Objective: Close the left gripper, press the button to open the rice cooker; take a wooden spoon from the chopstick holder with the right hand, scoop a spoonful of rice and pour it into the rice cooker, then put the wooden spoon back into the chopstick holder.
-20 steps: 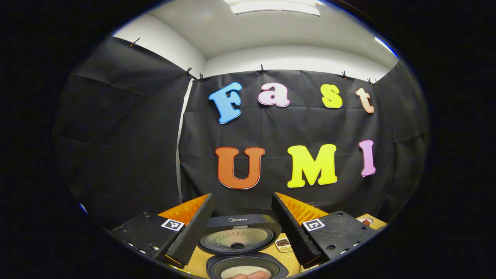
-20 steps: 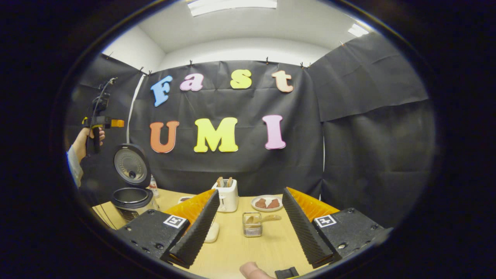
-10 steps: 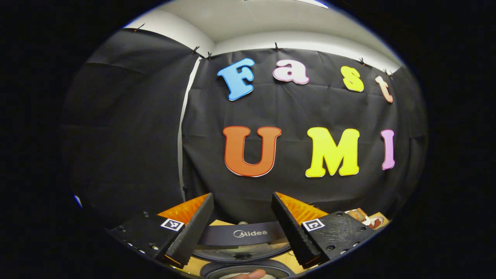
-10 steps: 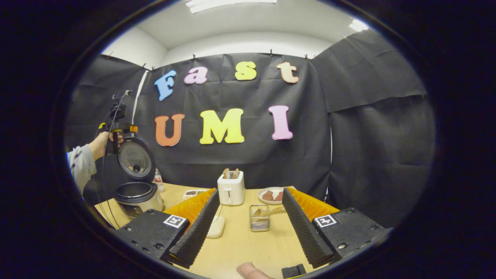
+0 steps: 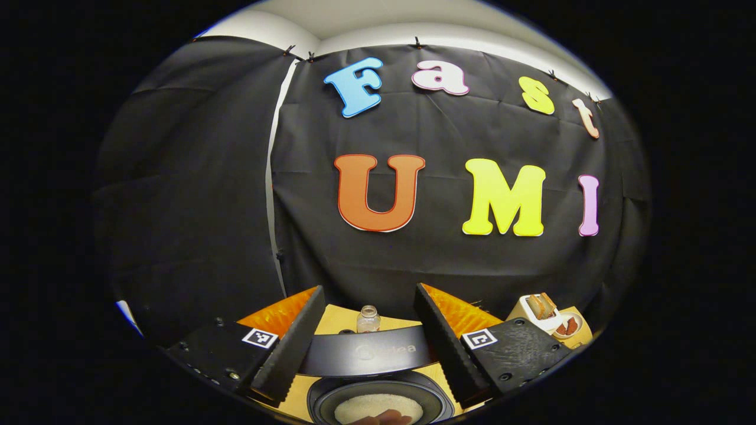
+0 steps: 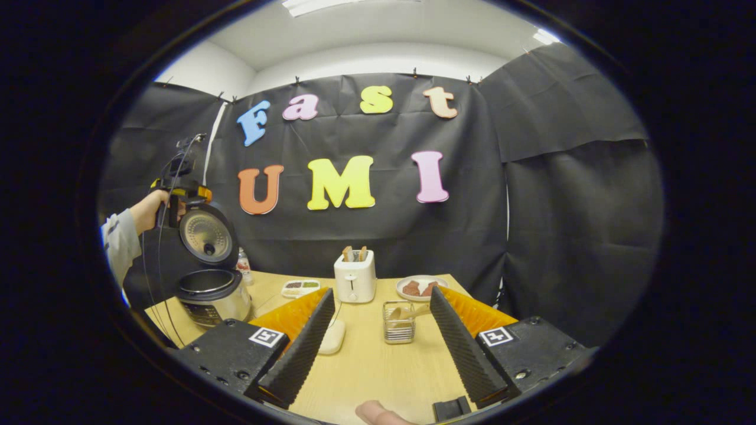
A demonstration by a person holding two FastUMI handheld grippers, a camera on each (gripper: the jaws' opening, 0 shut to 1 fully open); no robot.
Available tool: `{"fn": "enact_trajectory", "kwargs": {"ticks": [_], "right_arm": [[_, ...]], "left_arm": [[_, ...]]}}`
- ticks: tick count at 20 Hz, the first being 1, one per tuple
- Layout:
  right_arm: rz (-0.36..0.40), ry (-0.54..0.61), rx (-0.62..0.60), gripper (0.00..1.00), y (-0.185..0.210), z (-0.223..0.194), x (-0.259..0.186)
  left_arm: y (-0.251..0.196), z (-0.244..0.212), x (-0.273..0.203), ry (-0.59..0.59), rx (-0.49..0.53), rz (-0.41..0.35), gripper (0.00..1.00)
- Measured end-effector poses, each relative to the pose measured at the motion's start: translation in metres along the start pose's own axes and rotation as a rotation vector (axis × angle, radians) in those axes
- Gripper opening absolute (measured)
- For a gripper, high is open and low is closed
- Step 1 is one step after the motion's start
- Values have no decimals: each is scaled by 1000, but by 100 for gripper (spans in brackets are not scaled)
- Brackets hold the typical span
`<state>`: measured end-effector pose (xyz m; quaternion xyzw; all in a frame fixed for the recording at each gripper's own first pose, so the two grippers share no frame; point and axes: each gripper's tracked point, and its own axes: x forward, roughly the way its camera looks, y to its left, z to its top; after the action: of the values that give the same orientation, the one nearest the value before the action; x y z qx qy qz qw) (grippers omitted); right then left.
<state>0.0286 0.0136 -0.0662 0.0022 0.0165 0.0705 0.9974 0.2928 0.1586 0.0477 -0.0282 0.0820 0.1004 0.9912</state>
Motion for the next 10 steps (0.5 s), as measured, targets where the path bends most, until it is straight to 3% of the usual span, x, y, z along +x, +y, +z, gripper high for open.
{"fn": "enact_trajectory", "kwargs": {"ticks": [8,10], "right_arm": [[26,-13,-3,100,7,3,-19],[25,-10,-5,100,8,2,-22]], "left_arm": [[-12,-29,-46,-6,5,-4,98],[-18,-53,-55,41,-6,-13,98]]}}
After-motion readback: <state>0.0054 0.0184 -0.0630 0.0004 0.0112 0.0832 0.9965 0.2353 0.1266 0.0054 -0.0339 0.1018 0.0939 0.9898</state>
